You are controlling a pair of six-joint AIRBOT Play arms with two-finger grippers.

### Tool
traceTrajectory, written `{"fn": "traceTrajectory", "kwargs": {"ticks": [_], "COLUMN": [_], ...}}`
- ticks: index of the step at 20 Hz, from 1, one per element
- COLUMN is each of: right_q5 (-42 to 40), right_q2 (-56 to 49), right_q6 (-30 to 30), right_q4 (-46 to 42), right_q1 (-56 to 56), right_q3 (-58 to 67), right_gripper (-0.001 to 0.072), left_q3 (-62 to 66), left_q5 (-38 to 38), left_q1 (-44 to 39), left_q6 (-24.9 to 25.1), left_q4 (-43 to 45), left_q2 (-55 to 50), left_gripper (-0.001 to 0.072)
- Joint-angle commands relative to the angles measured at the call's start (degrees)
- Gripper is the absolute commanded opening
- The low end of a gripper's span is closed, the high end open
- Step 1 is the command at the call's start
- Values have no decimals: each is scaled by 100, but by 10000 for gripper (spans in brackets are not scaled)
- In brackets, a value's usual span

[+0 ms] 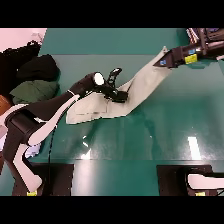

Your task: Fold the shirts.

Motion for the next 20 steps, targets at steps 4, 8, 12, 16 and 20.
{"fn": "traceTrajectory", "kwargs": {"ticks": [4, 8, 12, 16, 20], "right_q5": [-295, -634, -1572, -2426, -1998], "right_q2": [31, -2, -485, -1611, -2682], "right_q6": [35, -151, -621, -1043, -1154], "right_q4": [98, 101, 105, 94, 26], "right_q1": [780, 1255, 2214, 3414, 4017], "right_q3": [140, 140, 142, 546, 1729], "right_gripper": [15, 16, 15, 91, 567], "left_q3": [199, 225, 225, 225, 223], "left_q5": [-361, -686, -1158, -1475, -1670], "left_q1": [256, 1147, 2380, 3381, 3799], "left_q6": [17, 20, 61, 61, 57], "left_q4": [170, 669, 1211, 1375, 1375], "left_q2": [92, 914, 1991, 2855, 3193], "left_gripper": [21, 22, 23, 23, 23]}}
